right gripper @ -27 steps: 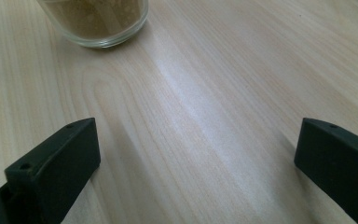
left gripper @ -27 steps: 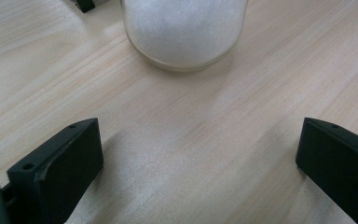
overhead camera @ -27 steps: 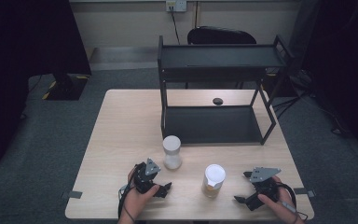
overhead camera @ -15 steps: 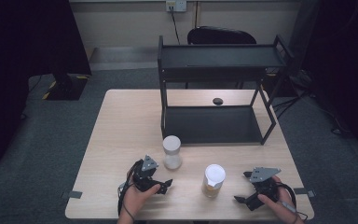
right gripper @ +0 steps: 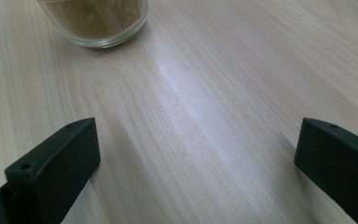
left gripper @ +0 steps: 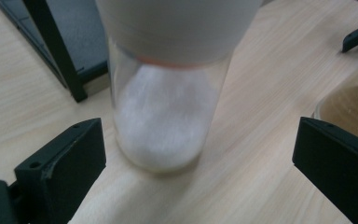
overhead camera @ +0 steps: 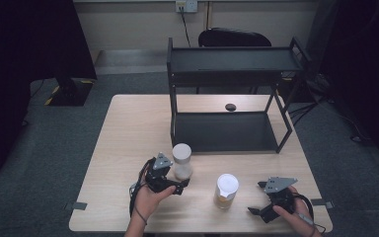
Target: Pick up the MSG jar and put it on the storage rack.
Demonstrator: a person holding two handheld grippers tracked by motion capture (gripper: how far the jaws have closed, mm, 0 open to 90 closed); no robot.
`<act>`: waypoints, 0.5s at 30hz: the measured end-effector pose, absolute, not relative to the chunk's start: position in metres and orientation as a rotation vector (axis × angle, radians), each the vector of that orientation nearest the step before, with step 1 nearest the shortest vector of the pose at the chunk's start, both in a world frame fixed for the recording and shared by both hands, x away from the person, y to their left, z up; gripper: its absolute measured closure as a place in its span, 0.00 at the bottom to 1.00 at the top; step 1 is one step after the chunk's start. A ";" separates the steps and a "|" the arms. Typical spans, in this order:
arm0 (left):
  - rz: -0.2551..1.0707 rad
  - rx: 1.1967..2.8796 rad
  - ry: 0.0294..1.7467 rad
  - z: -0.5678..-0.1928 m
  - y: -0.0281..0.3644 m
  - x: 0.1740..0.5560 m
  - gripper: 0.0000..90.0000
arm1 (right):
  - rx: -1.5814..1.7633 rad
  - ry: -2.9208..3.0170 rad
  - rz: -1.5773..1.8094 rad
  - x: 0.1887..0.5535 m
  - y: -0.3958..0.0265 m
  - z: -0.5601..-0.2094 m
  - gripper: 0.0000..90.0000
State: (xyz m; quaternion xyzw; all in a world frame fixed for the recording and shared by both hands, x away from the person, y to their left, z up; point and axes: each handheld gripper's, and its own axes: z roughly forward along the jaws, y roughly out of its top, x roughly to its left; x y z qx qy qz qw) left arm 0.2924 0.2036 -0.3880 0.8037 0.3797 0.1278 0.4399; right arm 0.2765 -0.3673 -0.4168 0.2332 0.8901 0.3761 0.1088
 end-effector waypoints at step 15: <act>0.338 1.908 0.968 -0.383 0.195 0.308 0.12 | 0.686 2.618 1.106 0.276 -0.367 -0.417 0.00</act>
